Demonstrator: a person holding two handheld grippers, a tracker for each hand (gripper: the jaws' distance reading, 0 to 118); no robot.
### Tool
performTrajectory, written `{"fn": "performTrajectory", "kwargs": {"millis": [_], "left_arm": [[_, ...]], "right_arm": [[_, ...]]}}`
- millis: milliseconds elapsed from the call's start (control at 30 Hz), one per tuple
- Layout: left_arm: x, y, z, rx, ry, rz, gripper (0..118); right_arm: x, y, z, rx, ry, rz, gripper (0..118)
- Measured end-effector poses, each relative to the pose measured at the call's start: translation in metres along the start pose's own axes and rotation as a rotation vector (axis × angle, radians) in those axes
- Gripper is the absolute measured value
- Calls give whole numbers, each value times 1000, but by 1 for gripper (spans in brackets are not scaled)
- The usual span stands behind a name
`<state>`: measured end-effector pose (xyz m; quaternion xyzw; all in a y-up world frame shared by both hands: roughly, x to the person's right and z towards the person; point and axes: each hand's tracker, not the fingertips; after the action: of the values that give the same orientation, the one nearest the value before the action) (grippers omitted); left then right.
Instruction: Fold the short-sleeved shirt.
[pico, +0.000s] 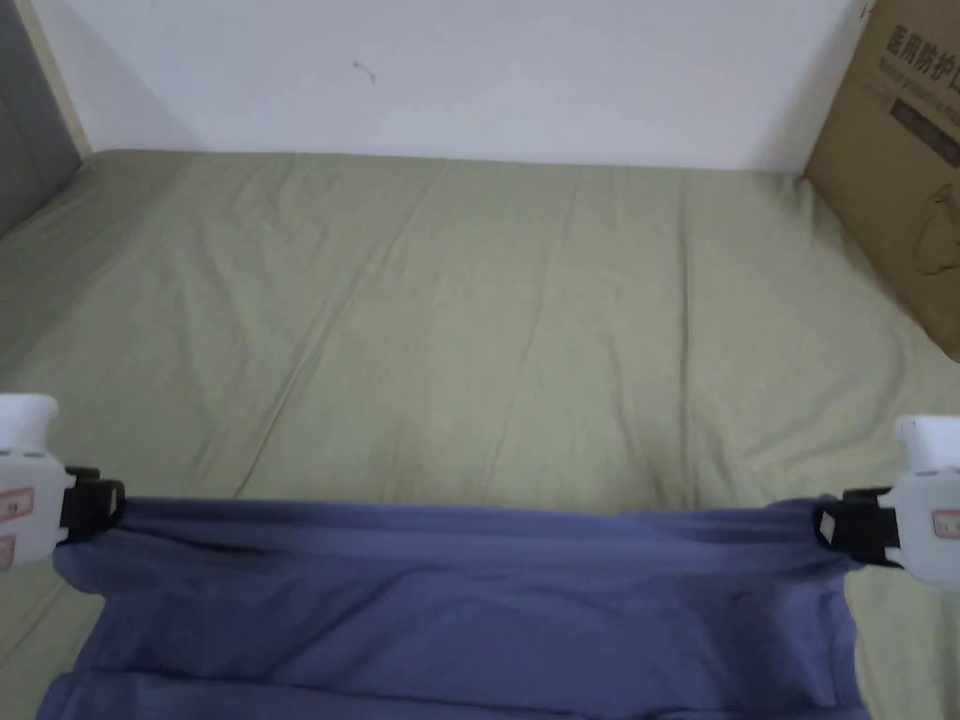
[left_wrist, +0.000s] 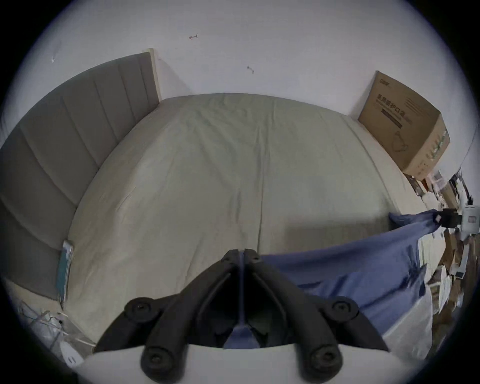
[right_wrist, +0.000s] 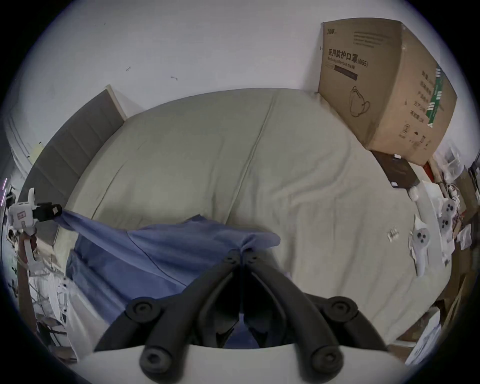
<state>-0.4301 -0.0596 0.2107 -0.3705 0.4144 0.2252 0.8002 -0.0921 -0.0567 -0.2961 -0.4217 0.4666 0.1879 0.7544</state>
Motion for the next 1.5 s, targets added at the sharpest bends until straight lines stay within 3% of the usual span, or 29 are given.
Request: {"fn": "performTrajectory", "kwargs": {"millis": [233, 333, 600, 667, 700, 733, 800, 867, 967, 1033, 1067, 1133, 1167, 1233, 1300, 1400, 1500], "left_arm": [[0, -106, 27, -42, 38, 20, 2], [-3, -133, 21, -121, 38, 27, 2], [-8, -141, 24, -93, 53, 69, 4], [-6, -138, 25, -86, 122, 24, 20], [-6, -137, 26, -84, 158, -2, 42], [-5, -136, 27, -79, 184, -15, 59], [-5, -134, 31, -72, 212, -12, 90], [-5, -133, 39, -57, 199, 11, 97], [-1, -127, 50, -38, 82, 95, 96], [6, -125, 57, -24, -3, 138, 86], [9, -124, 59, -4, -37, 152, 71], [17, -124, 61, 15, -81, 154, 9], [20, -126, 60, 10, -87, 158, 1], [20, -129, 60, -10, -164, 179, 0], [19, -133, 60, -10, -140, 181, 0], [6, -139, 65, -2, -96, 202, 0], [-19, -146, 70, 58, -101, 333, 0]], "right_arm": [[-11, -116, 32, -136, 6, -2, 0], [-5, -140, 18, -183, -3, -14, 0], [0, -159, 17, -178, 9, -93, 0], [-2, -158, 18, -173, 6, -89, 0], [-2, -157, 18, -176, 3, -84, 2], [-4, -156, 19, -190, -20, -72, 16], [-9, -154, 19, -201, -83, -14, 61], [-14, -150, 24, -175, -86, 18, 65], [-25, -140, 27, -141, -63, 17, 65], [-36, -131, 25, -97, -28, 19, 64], [-45, -127, 27, -77, -20, 18, 57], [-61, -120, 19, -60, -16, 20, 0], [-68, -120, 15, -36, -30, 9, 0], [-81, -120, 1, -36, 32, -28, 0], [-95, -120, -7, -30, 87, -66, 0], [-121, -119, -16, -29, 99, -55, 0], [-146, -121, -21, -9, 136, -43, 0]]}}
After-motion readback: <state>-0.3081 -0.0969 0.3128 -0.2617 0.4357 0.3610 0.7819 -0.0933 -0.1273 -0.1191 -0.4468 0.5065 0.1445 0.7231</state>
